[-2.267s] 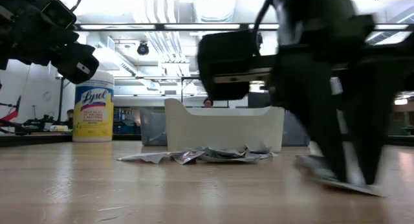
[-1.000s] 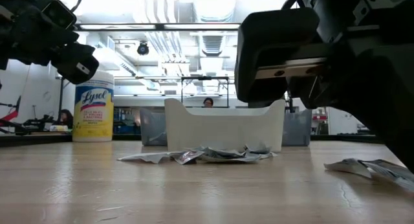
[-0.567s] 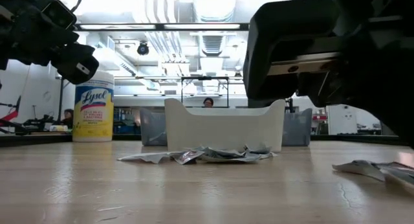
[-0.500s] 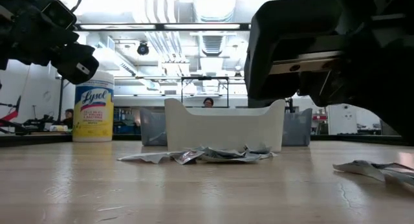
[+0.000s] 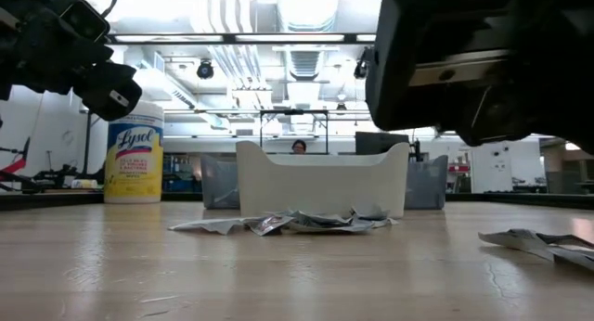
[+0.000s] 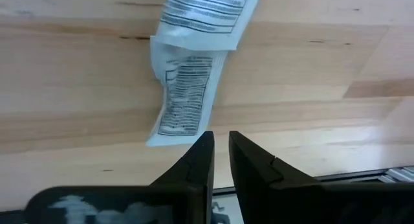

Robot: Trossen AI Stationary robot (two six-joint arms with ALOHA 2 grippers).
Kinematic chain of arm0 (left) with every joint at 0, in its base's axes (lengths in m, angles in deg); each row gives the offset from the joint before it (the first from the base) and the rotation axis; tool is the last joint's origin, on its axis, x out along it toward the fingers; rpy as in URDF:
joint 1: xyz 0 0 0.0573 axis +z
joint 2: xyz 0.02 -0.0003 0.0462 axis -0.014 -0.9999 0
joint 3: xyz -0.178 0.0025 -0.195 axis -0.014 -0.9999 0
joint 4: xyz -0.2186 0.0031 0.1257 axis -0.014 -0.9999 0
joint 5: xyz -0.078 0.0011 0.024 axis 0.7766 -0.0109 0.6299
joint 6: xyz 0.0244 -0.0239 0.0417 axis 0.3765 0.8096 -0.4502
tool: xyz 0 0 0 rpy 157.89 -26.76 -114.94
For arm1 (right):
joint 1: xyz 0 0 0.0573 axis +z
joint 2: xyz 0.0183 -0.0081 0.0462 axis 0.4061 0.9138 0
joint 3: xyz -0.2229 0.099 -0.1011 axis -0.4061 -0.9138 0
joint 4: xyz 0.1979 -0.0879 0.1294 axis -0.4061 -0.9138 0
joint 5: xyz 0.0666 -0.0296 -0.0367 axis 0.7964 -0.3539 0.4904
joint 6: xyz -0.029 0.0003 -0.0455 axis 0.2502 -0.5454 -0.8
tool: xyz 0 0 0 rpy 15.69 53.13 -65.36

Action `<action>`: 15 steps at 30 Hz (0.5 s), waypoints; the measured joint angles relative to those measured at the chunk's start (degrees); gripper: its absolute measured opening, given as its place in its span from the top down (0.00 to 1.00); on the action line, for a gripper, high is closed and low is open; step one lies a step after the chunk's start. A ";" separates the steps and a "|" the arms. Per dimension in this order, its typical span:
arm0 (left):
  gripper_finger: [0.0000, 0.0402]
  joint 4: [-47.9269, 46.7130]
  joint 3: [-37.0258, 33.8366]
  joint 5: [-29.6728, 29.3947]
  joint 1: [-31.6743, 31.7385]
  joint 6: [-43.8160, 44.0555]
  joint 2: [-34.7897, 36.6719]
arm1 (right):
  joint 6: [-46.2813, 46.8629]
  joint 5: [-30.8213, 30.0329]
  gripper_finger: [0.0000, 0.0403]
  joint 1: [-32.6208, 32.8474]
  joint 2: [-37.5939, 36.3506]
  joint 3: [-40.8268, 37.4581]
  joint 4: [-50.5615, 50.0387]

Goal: Pick & Place First Aid Supplies
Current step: Put the ointment pack into the white bin

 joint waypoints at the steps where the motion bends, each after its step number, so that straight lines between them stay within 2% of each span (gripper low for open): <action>1: 0.69 0.02 0.00 0.00 0.01 0.00 0.00 | -0.04 0.03 0.89 0.02 -0.02 0.00 -0.02; 12: 0.69 0.02 0.00 -0.01 0.02 -0.11 0.00 | 2.64 -0.37 0.89 0.11 -0.02 3.70 1.07; 15: 0.69 0.02 0.00 0.00 0.02 -0.13 0.00 | 4.61 -2.70 0.89 0.18 -0.02 4.57 1.16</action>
